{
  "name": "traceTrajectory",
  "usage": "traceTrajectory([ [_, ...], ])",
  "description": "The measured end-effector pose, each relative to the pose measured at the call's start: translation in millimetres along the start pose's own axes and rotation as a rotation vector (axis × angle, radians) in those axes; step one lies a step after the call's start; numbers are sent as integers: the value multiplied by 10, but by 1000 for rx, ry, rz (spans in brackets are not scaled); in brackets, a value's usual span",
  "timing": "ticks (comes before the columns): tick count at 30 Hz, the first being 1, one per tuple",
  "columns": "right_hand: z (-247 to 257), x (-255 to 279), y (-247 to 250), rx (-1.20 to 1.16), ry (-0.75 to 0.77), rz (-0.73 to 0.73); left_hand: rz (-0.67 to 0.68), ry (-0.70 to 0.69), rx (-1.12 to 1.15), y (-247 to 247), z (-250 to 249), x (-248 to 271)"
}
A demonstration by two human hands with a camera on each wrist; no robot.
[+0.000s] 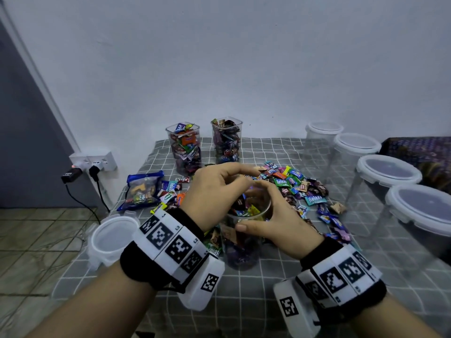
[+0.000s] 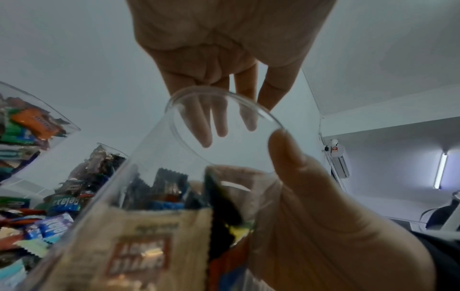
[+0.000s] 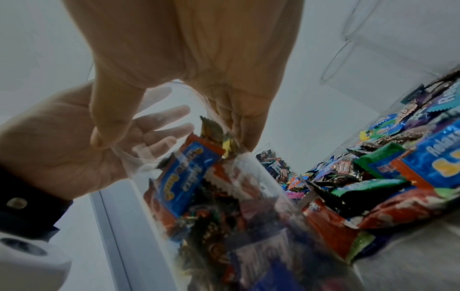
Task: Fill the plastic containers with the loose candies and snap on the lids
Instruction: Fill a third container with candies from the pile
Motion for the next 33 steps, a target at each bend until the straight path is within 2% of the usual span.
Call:
traceTrajectory([
  [3,-28,3,2,-9,-15,-13,-68,-40,11,96,0,38],
  [6,-62,18,4,44,-24,7,-141,-11,43,273,76,94],
  [10,-262,91,69,283,-111,94,-172,142,-2,564,459,178],
  [13,-462,200,292,447,-263,-10,-171,279,-63,715,828,266],
  [16,-587,384,604,437,-408,-276,-30,443,-218,703,1176,364],
  [18,-690,488,745,451,-483,-364,126,531,-306,599,1323,442],
  [21,-883,607,832,402,-580,-386,339,579,-361,395,1373,521],
  [25,-1022,650,825,342,-686,-383,577,700,-146,61,1468,626],
  [28,-1117,516,832,285,-697,-388,652,784,-77,-78,1554,686],
  [31,-1427,295,863,188,-668,-376,661,791,-92,-116,1573,622],
  [33,-1256,199,735,159,-671,-351,645,785,-110,-127,1561,556],
])
Point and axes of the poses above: each hand's wrist, its own x-axis away from the middle knuckle, its own y-axis out of the back of the hand, z = x × y, the point moved 8 cm from there along -x, towards the middle knuckle, and after that the axes turned 10 degrees about z, right-handed, at the moved point
